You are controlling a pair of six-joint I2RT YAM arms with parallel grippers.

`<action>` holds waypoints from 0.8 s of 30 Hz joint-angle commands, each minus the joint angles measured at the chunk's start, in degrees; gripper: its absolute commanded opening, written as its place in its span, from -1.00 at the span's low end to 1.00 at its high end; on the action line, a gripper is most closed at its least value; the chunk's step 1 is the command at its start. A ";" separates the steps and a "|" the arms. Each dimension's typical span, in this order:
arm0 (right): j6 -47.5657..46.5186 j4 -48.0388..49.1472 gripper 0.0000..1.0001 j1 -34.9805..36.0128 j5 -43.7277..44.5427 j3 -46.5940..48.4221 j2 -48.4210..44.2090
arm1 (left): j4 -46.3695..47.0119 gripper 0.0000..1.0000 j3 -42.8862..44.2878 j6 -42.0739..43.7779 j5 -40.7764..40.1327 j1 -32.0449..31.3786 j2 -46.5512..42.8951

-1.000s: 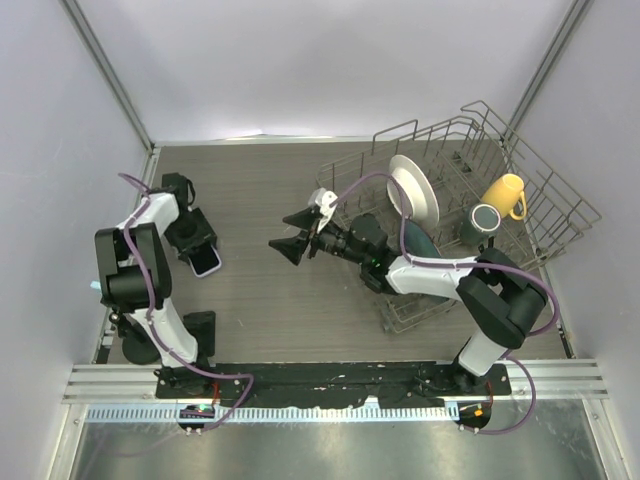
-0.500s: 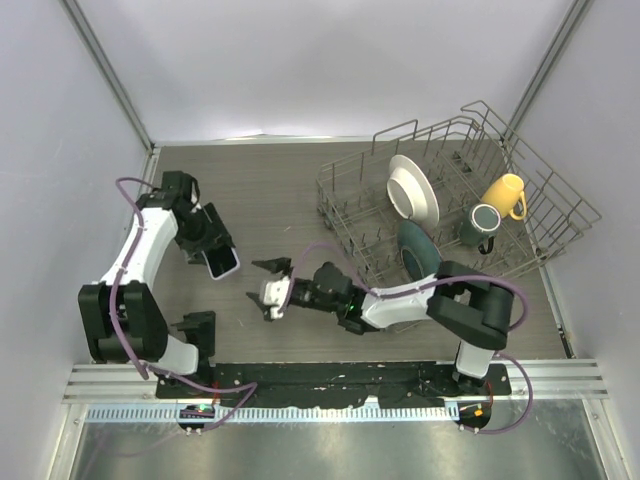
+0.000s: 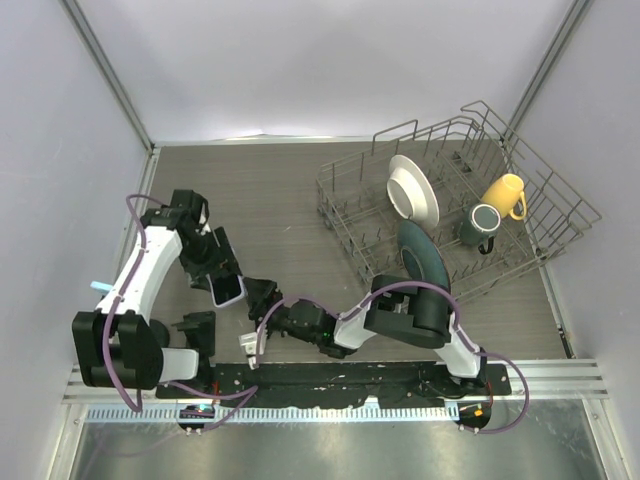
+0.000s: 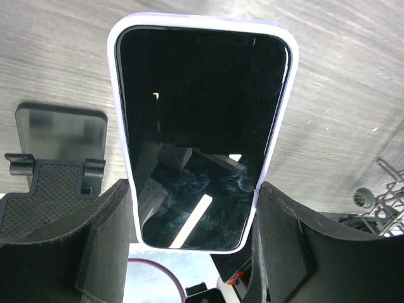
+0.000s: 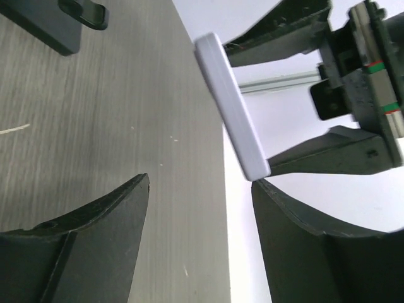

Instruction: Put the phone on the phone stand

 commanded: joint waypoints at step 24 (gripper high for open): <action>-10.32 9.33 -0.40 2.56 0.33 5.51 -0.87 | -4.21 -1.00 4.99 1.73 -2.47 -6.99 2.83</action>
